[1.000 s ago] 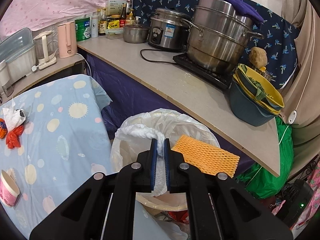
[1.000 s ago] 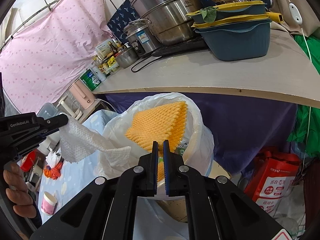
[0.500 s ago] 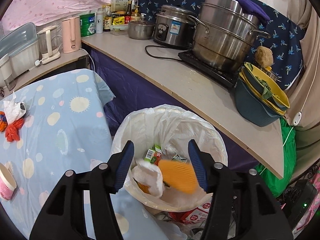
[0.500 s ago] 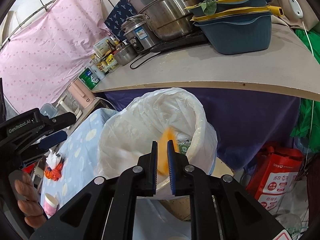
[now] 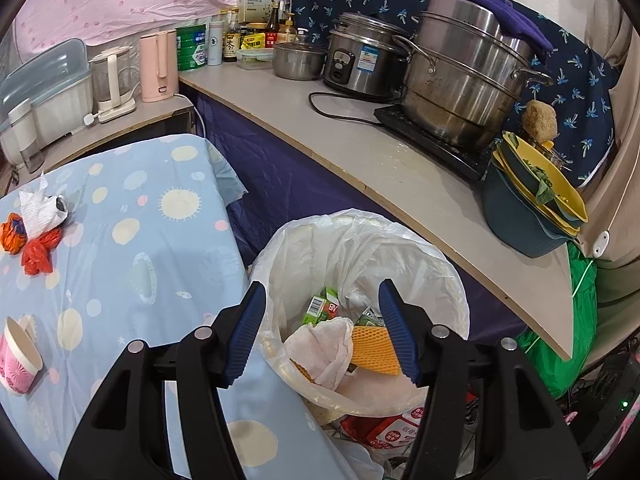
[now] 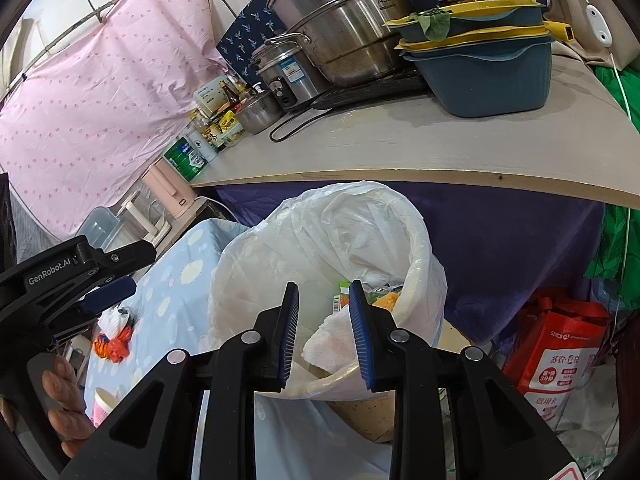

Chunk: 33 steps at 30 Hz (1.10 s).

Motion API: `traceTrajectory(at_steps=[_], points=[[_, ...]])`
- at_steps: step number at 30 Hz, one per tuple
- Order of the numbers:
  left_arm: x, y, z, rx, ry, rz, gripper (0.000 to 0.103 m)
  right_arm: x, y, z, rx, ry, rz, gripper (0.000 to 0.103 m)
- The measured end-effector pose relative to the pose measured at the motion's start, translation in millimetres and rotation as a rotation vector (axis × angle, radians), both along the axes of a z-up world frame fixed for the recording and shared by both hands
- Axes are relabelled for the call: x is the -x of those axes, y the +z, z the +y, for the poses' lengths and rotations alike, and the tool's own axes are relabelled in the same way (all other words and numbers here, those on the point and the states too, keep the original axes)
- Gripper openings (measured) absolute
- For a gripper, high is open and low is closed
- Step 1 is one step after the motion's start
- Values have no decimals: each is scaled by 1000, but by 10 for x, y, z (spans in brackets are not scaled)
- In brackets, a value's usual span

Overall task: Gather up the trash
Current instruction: 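Open both grippers to drop the tissue and foam net into the bag, then withdraw both grippers from the bag back over the table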

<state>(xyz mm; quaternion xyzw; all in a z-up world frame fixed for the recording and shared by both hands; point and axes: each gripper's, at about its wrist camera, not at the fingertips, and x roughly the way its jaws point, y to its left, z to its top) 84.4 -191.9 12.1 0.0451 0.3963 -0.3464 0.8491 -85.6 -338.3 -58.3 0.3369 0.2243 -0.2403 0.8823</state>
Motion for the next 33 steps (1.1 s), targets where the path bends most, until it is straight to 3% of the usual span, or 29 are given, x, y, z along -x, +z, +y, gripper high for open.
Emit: traceTrajectory(at_steps=[16,21,33], points=[[-180,-84,726,-14,140,1,75,-246,185,395,46,82,6,27],[-257,-168,1097,-44,225,-24,93,-388,203,581,54,119,15,29],[-520,-406,2159,-110,376,-8,93,-849,177,1234,80,253,56,37]])
